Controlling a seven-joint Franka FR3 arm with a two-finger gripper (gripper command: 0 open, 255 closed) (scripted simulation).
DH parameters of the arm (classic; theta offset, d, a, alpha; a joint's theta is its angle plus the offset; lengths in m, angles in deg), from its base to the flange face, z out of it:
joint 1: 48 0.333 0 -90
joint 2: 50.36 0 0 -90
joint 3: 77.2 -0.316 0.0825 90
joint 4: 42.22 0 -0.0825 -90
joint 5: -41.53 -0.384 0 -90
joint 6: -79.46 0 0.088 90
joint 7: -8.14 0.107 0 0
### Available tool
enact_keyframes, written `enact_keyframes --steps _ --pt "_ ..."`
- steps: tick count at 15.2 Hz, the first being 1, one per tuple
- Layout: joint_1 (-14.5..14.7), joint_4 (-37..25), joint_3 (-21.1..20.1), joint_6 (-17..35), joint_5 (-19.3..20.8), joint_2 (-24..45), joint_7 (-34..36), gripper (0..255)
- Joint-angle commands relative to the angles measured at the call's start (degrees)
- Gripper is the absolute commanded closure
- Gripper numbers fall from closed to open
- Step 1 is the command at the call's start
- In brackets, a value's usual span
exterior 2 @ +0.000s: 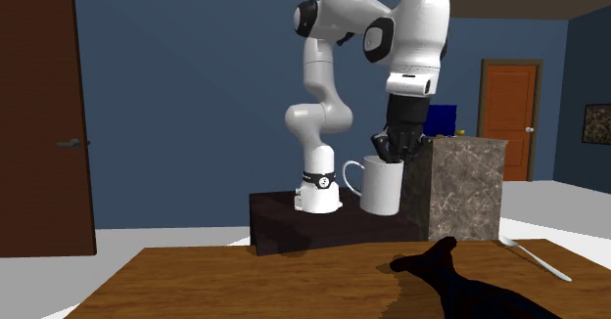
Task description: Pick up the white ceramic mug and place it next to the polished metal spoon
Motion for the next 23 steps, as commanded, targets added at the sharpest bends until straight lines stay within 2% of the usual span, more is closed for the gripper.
enact_keyframes --steps 1,10,18,23 --pt "1.51 0.06 -1.68 0.14 -0.77 0.12 2.87 255" --pt "7.88 -3.4 -8.72 -0.34 -3.47 2.99 14.89 255" --pt "13.48 -10.98 -14.25 -1.32 -3.94 9.28 25.9 255" --pt "13.6 -9.22 -14.22 2.33 -3.48 11.22 26.1 255"
